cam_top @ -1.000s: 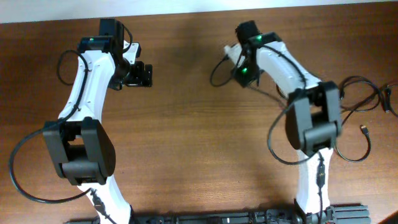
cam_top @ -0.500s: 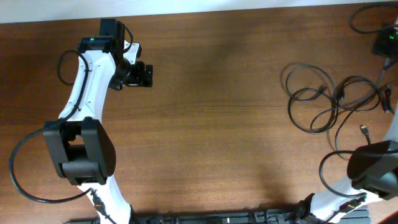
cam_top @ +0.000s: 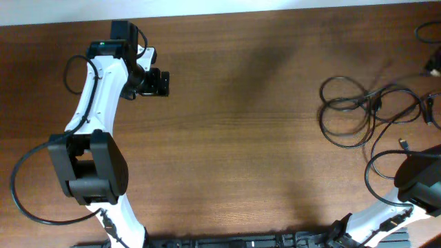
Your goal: Untangle cables
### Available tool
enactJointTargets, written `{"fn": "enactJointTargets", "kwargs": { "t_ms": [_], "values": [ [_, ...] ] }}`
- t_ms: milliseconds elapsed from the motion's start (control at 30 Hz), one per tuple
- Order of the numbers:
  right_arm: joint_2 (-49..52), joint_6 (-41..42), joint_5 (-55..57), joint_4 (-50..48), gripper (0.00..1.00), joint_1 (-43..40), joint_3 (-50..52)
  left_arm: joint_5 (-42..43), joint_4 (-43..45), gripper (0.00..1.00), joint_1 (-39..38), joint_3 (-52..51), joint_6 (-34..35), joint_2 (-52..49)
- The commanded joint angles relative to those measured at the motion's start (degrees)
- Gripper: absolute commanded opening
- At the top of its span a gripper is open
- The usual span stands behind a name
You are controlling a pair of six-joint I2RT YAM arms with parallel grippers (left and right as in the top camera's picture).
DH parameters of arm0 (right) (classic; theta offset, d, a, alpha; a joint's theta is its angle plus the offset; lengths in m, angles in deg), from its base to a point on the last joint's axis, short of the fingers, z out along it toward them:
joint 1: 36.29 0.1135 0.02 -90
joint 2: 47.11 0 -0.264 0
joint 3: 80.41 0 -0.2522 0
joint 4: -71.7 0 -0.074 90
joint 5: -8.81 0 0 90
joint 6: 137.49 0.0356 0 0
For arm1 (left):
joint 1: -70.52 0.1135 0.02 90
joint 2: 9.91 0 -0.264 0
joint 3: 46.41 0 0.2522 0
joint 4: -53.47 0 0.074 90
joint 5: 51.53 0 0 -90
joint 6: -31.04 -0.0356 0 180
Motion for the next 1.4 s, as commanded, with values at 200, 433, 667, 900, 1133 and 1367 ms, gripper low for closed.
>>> {"fn": "enactJointTargets", "kwargs": {
  "t_ms": [200, 433, 667, 900, 1133, 1367],
  "values": [
    [0.2, 0.5, -26.7, 0.2, 0.98, 1.5, 0.3, 0.6, 0.9, 0.96, -0.1, 0.6, 0.4, 1.9],
    [0.2, -5.3, -29.2, 0.2, 0.98, 11.7, 0.3, 2.3, 4.5, 0.97, -0.1, 0.6, 0.4, 1.9],
    [0.3, -12.0, -23.5, -2.3, 0.99, 28.2, 0.3, 7.8, 13.4, 0.99, -1.0, 0.6, 0.4, 1.9],
    [1.9, -12.0, -6.6, -0.2, 0.98, 39.6, 0.3, -0.6, 11.1, 0.99, -2.4, 0.6, 4.1, 1.9],
    [2.8, -6.8, -5.5, 12.0, 0.99, 41.9, 0.3, -1.4, -5.4, 0.99, -2.2, 0.6, 4.5, 1.9],
    [2.8, -6.8, -5.7, 26.2, 0.99, 41.8, 0.3, -1.4, -17.3, 0.99, -2.2, 0.6, 4.4, 1.9]
  ]
}}
